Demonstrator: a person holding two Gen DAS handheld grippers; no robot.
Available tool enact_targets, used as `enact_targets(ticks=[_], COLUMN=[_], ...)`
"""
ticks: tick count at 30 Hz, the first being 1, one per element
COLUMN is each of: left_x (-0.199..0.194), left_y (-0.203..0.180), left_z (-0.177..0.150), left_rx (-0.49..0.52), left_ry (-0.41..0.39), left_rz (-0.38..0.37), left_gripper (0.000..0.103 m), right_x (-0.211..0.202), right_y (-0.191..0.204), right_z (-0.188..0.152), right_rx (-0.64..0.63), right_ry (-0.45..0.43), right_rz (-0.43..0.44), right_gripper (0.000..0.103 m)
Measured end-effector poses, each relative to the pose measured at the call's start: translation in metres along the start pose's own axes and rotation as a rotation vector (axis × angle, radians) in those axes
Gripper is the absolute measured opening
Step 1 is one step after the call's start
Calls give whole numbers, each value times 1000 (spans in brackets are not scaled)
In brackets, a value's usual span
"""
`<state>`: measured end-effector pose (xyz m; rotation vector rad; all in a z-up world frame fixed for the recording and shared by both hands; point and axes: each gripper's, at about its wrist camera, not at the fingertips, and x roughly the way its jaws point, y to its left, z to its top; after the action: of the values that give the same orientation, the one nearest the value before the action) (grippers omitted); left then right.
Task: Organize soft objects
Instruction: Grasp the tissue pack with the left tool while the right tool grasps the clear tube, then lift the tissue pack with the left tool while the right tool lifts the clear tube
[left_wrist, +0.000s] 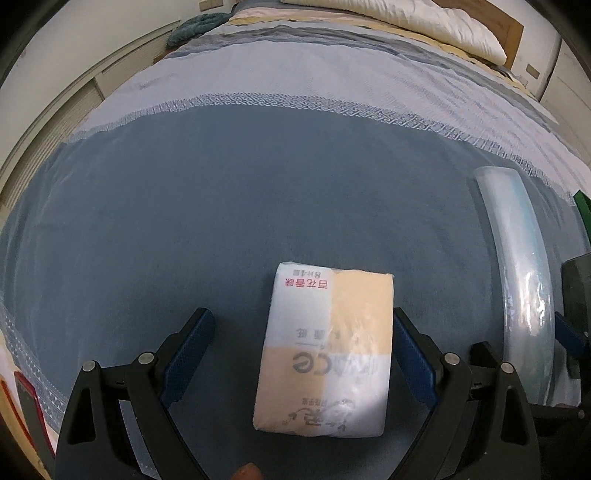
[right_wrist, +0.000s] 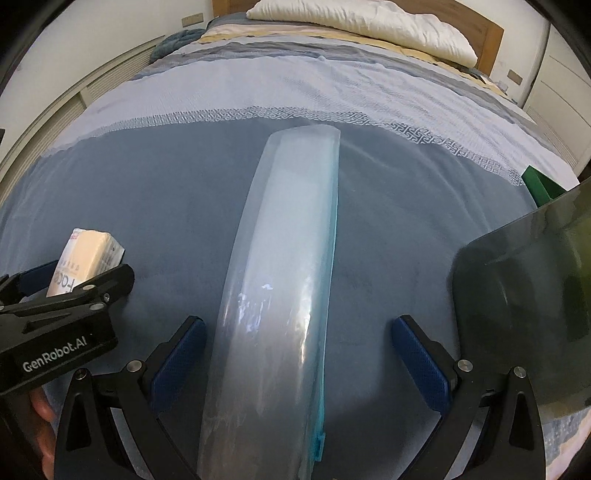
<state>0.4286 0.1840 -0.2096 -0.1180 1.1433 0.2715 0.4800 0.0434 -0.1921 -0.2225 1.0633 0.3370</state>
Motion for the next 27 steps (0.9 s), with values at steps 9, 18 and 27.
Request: enact_targets(ticks=[9,18,27], left_x=[-4,-11,-23], left_y=[-6,-2,-8], left_z=[-1,-2,3], left_rx=[35,27,51], left_ry=[-38,-72,-79], left_rz=[-5,-31,-16], left_gripper=[52,46,45], right_x=[-8,-14,-26], right_y=[1,-5,-6], right_z=[-11,-14,-15], right_rx=[-22,-41,-23], right_ry=[-55,-89,-112], right_rz=[-14,-17,-17], right_gripper=[38,5,4])
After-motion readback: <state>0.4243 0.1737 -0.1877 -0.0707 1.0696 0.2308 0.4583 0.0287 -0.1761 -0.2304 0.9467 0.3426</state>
